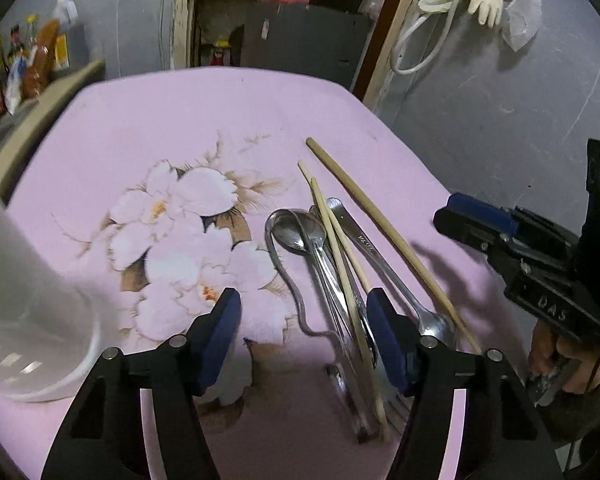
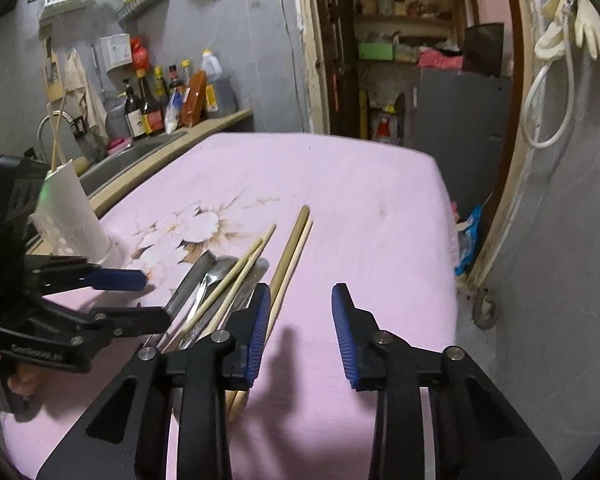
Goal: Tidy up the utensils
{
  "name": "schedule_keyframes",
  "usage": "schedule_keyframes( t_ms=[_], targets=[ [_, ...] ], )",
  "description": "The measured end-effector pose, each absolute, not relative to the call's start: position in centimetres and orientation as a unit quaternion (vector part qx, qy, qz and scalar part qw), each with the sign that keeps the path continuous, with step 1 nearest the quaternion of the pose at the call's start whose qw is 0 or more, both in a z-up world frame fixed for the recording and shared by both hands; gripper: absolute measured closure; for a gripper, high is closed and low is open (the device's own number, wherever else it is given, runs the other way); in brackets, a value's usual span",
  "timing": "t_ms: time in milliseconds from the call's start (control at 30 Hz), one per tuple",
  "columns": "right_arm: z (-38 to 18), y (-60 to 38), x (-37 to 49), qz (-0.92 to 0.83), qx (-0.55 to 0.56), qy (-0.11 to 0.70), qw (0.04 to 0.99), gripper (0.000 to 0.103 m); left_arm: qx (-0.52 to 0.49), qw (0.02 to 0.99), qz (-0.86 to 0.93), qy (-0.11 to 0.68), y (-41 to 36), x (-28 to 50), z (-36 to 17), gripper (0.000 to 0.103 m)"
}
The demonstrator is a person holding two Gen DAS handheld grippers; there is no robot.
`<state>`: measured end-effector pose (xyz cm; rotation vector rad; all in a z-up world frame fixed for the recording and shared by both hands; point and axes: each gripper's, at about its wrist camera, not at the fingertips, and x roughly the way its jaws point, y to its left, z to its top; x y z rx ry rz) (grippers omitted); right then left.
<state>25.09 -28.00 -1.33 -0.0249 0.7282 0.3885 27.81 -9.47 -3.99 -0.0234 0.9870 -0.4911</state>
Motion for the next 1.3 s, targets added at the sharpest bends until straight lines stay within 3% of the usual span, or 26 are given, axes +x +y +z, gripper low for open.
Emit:
schedule_keyframes(
  t_ms=[333,533,1033,1300],
  targets=[
    [-2.4,-27.6,26.7,0.210,0.002,0.399,0.893,0.079,-0.065,0.835,-0.235,0.494,-7.7,31.0,-3.9,0.069],
    [-2.8,-27.3,27.5,0.212,0.004,0.417,0.884,0.079,-0.066,0.836,-0.228,0.495,-7.3,32.0,-3.7,0.078],
    [-3.2,-26.8,31.9,0.198,0.012,0.451,0.870,0.081,-0.058,0.837,-0.211,0.501,-5.9,30.6,-3.0,0.083],
    [-3.6,-24.5,33.9,0.188,-0.043,0.470,0.861,0.081,-0.037,0.842,-0.200,0.500,-7.3,30.5,-2.8,0.083]
  ],
)
